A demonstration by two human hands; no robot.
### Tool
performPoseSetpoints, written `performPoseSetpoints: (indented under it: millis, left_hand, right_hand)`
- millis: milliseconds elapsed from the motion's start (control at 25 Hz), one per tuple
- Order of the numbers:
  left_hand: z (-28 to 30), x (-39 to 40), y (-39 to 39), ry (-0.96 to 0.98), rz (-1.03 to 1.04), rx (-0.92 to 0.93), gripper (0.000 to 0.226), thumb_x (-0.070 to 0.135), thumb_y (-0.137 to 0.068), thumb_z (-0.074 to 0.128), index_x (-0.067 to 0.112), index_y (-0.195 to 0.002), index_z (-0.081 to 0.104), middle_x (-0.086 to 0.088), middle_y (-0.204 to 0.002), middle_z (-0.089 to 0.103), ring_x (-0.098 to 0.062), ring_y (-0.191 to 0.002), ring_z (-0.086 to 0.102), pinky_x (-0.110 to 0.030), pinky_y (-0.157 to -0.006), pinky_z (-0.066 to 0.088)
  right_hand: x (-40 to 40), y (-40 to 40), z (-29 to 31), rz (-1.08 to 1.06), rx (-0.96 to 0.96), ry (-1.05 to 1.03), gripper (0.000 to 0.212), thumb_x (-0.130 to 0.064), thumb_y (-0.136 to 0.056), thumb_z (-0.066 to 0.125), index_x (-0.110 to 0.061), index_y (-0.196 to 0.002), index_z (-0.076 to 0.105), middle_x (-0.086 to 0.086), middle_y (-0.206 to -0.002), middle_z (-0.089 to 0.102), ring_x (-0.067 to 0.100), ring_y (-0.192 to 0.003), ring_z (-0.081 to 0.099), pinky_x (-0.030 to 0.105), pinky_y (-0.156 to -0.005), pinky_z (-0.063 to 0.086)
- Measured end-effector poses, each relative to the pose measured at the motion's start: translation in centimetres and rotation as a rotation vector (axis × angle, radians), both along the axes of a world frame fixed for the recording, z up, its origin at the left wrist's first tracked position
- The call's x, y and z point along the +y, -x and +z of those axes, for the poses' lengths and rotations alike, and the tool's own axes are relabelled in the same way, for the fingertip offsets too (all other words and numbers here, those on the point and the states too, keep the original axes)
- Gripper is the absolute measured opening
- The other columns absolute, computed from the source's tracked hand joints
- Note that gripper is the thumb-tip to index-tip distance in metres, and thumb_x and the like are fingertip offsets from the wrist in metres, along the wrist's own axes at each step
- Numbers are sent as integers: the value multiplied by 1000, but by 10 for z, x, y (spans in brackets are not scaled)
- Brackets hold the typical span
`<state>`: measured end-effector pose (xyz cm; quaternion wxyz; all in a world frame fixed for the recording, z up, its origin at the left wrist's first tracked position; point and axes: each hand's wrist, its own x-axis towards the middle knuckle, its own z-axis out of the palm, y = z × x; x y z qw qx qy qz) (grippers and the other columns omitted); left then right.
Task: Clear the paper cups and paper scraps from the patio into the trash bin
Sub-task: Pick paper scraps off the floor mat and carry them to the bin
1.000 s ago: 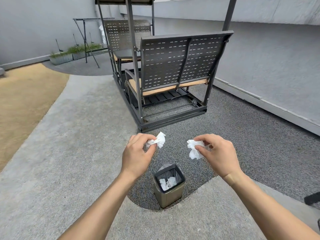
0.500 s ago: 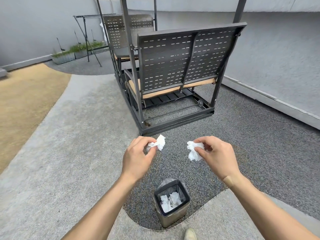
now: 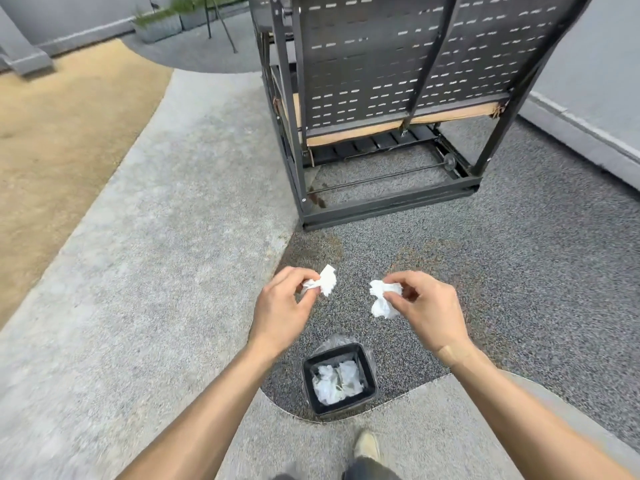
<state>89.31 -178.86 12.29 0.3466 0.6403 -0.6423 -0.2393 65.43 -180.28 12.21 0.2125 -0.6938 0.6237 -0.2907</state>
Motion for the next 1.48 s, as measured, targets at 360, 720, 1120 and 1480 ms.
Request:
performPoseSetpoints:
  millis: [360,720,1120,1480]
  left_hand:
    - [-120,-53,-26,-260,-30,-26,22,21,-88,66,29,-109,65,10,-113,63,-28,-81,67,-33,-78,56]
    - [-395,-60,-22,-524,-150,-99,22,28,-88,66,24,-110,65,8,-107,63,-13,-85,63,-30,-77,54]
    - [-606,-22,3,-636,-309,-382,22,32,-92,58,24,-113,58,0,-112,58,-27,-94,64,-36,-69,50]
    - [-572,-22,9,-675,-301,-544,37,45,-91,57,24,-121,52,1,-118,54,-22,-112,53,-38,-72,52]
  right_hand:
    - [-49,-27,-133,-8,45,-230,25,-26,-79,75,-32,-103,69,-12,-95,68,-8,-73,57,23,-76,55]
    - [-45,-39,-397,-54,154,-539,26,-23,-83,72,-29,-109,68,-2,-104,70,3,-65,60,11,-62,44]
    - [-34,-61,-594,51,392,-702,27,-23,-89,57,-25,-115,63,5,-114,66,30,-91,65,34,-75,49]
    - [-33,-58,-554,76,465,-783,44,-29,-88,57,-31,-131,50,2,-121,62,30,-93,66,35,-72,51]
